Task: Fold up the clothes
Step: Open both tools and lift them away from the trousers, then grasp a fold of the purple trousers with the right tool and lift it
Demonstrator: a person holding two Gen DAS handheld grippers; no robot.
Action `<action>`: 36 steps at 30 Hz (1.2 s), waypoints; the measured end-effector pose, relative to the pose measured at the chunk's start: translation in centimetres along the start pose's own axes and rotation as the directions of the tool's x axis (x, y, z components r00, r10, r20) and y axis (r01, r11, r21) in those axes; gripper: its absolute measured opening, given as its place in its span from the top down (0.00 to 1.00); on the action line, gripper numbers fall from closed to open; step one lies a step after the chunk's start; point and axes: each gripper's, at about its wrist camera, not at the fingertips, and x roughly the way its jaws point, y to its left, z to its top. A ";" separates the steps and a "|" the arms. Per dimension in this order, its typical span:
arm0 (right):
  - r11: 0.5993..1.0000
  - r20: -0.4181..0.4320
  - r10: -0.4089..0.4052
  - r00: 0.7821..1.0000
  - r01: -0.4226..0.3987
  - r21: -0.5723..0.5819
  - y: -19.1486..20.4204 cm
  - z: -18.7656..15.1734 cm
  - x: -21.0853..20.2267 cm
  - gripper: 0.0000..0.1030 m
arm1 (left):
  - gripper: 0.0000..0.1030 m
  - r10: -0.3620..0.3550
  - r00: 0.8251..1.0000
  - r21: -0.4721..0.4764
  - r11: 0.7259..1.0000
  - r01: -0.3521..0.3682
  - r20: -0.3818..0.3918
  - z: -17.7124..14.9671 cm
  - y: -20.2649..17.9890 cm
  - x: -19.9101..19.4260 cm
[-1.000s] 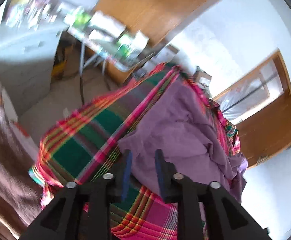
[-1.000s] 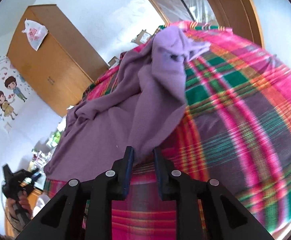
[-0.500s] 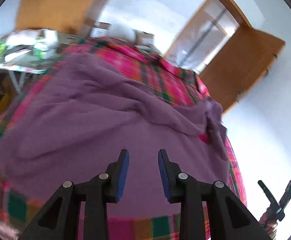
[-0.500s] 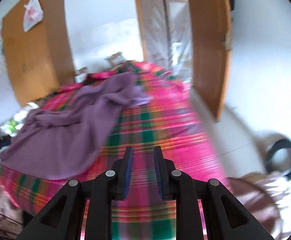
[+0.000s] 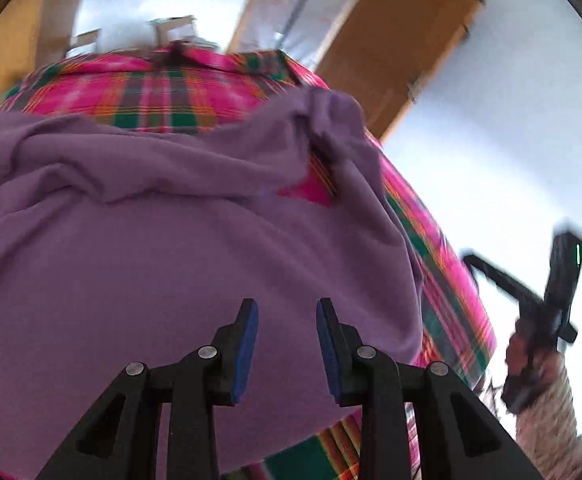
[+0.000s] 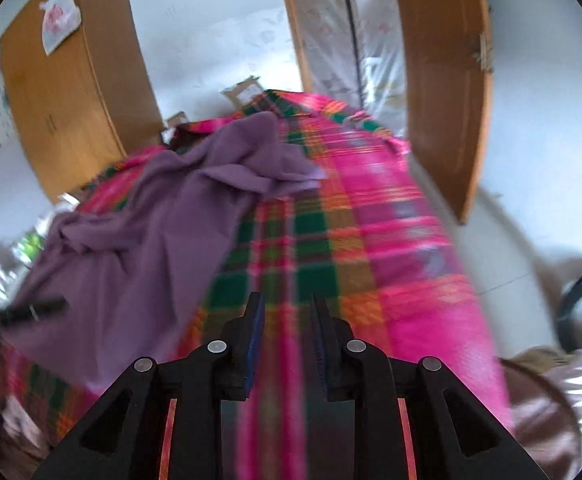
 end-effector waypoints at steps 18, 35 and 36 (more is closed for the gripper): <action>0.974 -0.092 0.226 0.970 -0.225 0.023 5.1 7.4 10.3 0.62 | 0.70 -0.035 0.993 0.242 0.968 0.062 -0.114 -1.5 -5.0 3.9; 0.975 -0.151 0.172 0.973 -0.146 0.169 5.1 9.2 14.1 0.91 | 0.69 -0.023 0.991 0.269 0.961 0.057 -0.129 -1.6 -6.3 4.7; 0.975 -0.144 0.160 0.977 -0.133 0.177 4.9 9.2 14.0 0.93 | 0.69 -0.022 0.991 0.264 0.963 0.056 -0.129 -1.6 -6.3 4.8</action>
